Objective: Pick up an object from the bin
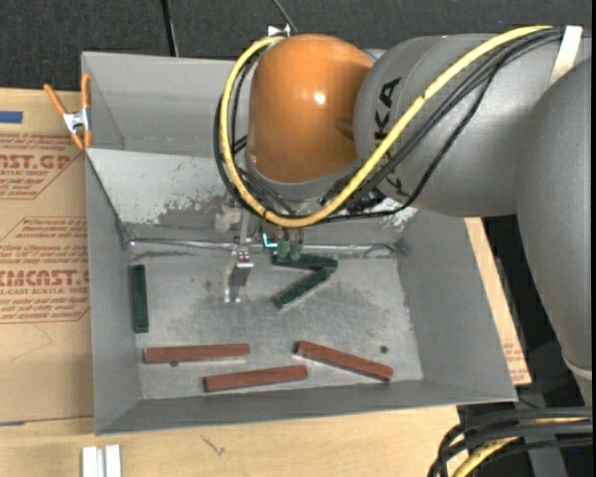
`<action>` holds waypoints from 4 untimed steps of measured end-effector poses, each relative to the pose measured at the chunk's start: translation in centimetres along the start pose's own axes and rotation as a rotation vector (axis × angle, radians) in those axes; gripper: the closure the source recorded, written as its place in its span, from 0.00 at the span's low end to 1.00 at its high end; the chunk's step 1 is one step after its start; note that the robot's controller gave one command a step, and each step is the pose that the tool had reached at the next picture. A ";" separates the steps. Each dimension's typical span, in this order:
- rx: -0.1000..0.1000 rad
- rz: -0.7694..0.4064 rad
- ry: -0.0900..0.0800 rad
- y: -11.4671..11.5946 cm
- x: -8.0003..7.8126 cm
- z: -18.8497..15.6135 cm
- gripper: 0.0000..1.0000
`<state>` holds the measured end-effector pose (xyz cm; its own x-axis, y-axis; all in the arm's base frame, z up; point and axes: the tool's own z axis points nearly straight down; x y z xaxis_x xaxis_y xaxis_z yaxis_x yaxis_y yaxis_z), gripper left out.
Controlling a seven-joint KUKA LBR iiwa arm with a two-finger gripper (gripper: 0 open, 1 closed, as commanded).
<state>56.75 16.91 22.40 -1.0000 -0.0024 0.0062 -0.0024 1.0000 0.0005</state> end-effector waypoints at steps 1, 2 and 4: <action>-0.001 0.001 -0.008 -0.1 -0.2 -0.5 0.00; -0.002 0.066 -0.013 -0.2 2.3 2.9 0.00; -0.002 0.006 -0.008 0.2 7.3 14.3 1.00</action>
Offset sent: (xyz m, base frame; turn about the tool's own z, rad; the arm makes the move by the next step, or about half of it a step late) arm -0.0842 -0.0043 -0.1118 0.2084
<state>49.32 17.13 8.15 -1.0000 0.0031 -0.0016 0.0031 1.0000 0.0023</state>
